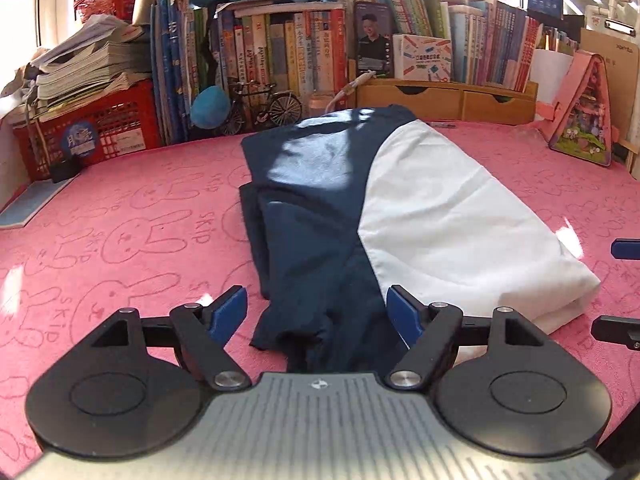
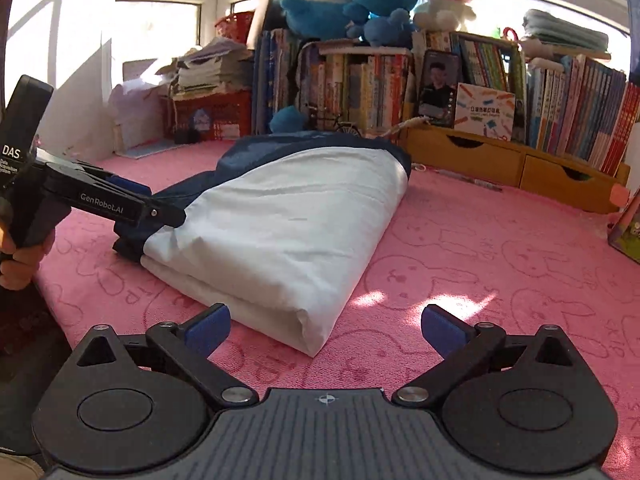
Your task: Fold clothes
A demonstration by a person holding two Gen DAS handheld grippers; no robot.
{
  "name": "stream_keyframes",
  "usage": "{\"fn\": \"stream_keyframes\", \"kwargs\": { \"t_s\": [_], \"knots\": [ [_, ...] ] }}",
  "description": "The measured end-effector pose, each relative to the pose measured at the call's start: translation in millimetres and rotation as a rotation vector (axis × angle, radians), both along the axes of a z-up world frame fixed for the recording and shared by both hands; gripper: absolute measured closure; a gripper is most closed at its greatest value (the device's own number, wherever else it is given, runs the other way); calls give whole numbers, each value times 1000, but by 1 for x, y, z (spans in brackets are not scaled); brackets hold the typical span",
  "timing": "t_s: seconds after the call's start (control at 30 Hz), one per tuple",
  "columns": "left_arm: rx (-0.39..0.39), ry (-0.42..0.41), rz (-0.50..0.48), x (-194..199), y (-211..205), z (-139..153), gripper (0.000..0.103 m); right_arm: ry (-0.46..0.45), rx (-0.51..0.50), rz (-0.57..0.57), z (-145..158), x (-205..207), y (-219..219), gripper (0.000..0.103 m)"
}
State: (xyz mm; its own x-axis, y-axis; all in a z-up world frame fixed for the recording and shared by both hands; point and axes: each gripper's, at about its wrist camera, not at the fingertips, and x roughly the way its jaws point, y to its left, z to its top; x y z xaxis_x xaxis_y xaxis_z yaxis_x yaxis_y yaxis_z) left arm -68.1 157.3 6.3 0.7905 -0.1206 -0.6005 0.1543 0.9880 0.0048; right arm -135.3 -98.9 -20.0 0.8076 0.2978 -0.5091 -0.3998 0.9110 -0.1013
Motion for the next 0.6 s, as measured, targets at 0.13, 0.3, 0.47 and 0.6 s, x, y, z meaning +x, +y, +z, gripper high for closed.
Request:
{"fn": "stream_keyframes", "kwargs": {
  "t_s": [0.13, 0.3, 0.47, 0.6],
  "knots": [
    [-6, -24, 6, -25, 9, 1, 23, -20, -85, -62, -12, 12, 27, 0],
    [47, -83, -34, -31, -6, 1, 15, -35, -98, -106, -18, 17, 34, 0],
    [-14, -59, -21, -10, -11, -6, 15, -77, -165, -101, -25, 4, 39, 0],
    [-145, 27, 66, 6, 6, -14, 14, -120, -197, -132, -29, 3, 49, 0]
  ]
}}
